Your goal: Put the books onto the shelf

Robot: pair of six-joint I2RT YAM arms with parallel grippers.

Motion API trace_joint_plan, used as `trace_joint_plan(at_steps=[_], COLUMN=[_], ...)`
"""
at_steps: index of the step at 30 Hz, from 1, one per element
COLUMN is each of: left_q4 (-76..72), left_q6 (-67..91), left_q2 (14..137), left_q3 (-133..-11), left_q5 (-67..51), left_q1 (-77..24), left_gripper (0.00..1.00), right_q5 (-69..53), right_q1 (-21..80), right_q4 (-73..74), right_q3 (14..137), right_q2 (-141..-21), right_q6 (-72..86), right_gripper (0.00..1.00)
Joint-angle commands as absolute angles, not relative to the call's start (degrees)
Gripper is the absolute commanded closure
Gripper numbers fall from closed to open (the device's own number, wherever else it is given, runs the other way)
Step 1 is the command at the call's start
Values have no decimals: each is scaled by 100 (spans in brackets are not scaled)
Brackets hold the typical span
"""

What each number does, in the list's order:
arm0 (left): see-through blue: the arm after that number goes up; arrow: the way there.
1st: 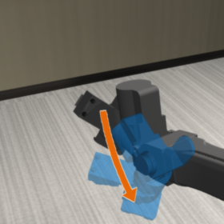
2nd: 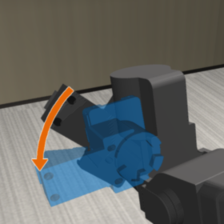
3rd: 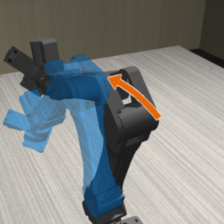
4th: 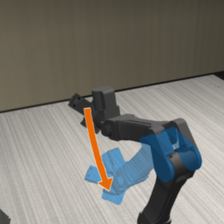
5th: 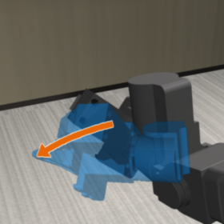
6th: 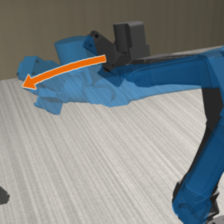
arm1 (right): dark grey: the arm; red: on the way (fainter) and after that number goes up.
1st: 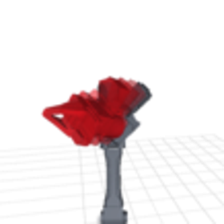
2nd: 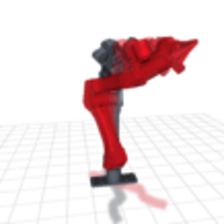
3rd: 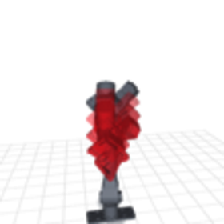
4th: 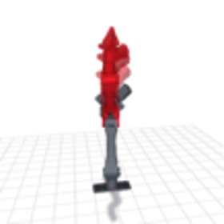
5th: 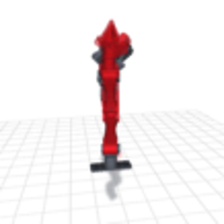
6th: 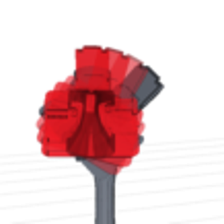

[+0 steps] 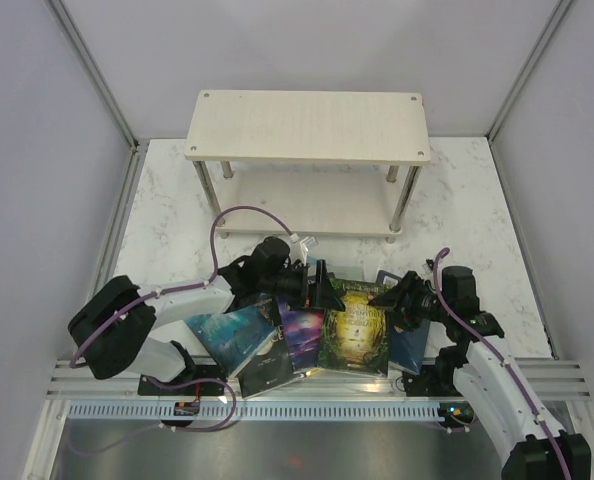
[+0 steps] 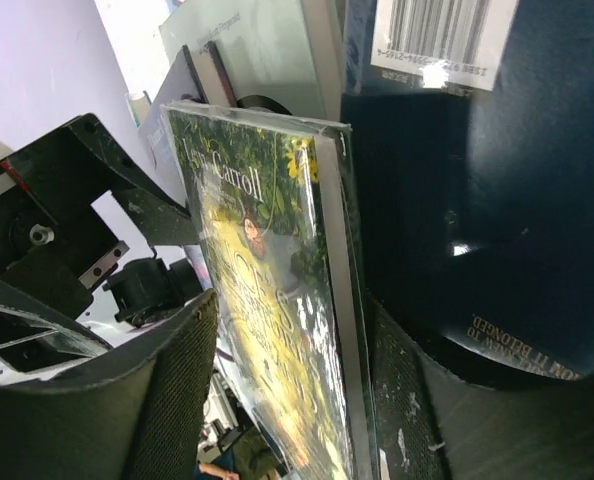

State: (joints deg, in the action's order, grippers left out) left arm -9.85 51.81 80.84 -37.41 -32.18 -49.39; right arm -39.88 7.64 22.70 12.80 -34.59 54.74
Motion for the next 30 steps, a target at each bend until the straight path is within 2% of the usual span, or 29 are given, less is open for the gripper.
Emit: trace_joint_plan(at_steps=[1, 5, 8, 9, 12, 23, 26, 30], left_q4=[-1484, -1872, -1942, -1960, -1960, -299, -281, -509], left_q6=[5554, 5730, 5748, 5748, 5766, 5273, 5352, 5519], left_q2=[8314, 8428, 8446, 8455, 8403, 7199, 6926, 6627], left_q3=[-3481, -3401, -3401, -3401, -3428, -3648, -3455, -3305], left_q5=[-3471, -3551, -3551, -3551, -3533, -2585, -2470, -2505], left_q1=[-5036, -5027, -5027, -5027, -5036, -5019, -5010, -4983], left_gripper=[0, 1, 1, 1, 1, 0, 0, 0], right_q5=[-4069, -4183, -4245, -4271, -4350, -4368, -4508, -4711], right_q1=[817, 826, 817, 826, 826, 826, 817, 826], right_q4=[2093, 1863, 1828, 1828, 1898, 1794, 1425, 242], right_q3=[967, 905, 932, 975, 1124, 2425, 2724, 2699], right_q2=[-3639, -3726, -3718, -3709, -3674, -3673, -3770, -3797], right_q6=[5598, 5678, 5651, 5634, 5616, 6257, 6626, 7442], right_gripper=[37, 50, 65, 77, 100, 100, 100, 100])
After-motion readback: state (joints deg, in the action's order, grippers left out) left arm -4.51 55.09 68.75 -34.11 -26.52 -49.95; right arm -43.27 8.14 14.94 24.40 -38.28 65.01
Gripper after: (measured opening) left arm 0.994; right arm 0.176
